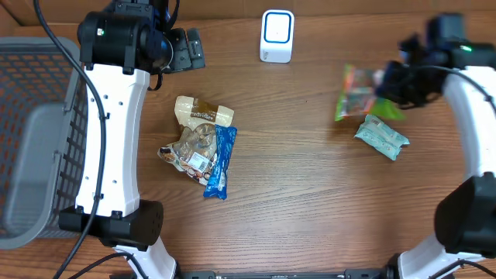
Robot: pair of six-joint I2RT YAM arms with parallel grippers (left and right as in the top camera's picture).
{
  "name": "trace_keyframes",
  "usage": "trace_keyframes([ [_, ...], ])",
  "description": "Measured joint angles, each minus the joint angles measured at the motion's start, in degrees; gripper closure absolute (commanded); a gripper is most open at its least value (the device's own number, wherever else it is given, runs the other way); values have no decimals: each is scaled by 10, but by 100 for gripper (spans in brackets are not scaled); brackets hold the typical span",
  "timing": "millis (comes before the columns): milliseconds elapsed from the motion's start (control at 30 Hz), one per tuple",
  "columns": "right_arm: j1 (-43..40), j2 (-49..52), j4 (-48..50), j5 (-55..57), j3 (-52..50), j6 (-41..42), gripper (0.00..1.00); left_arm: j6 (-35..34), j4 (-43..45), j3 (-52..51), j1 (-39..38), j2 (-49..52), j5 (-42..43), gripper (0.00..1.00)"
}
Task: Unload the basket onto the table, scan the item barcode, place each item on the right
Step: 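Carry the green candy pack right and drop it by the tissue pack, then move the right gripper to the blue bar and grasp it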
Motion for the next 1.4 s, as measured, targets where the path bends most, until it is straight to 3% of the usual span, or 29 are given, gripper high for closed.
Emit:
trace_keyframes([
  [267,-134,0,101,-50,-145,19,96,0,0,0,0,0,0,0],
  [300,-149,0,115,-52,-165,21,90,0,0,0,0,0,0,0],
  [400,-181,0,139,-57,-206,32,53,0,0,0,0,0,0,0],
  [467,-197,0,137,-60,-218,33,44,0,0,0,0,0,0,0],
  [767,-203,1,41,-81,-167,26,43,0,0,0,0,0,0,0],
  [833,-197,1,3,-80,-120,21,39,0,0,0,0,0,0,0],
  [900,-183,1,-30,-74,-65,17,25,0,0,0,0,0,0,0],
  [967,-164,1,-57,-63,-13,12,21,0,0,0,0,0,0,0],
  [1133,-118,0,-95,-49,64,5,23,0,0,0,0,0,0,0],
  [1400,-24,0,-51,-58,65,11,27,0,0,0,0,0,0,0],
])
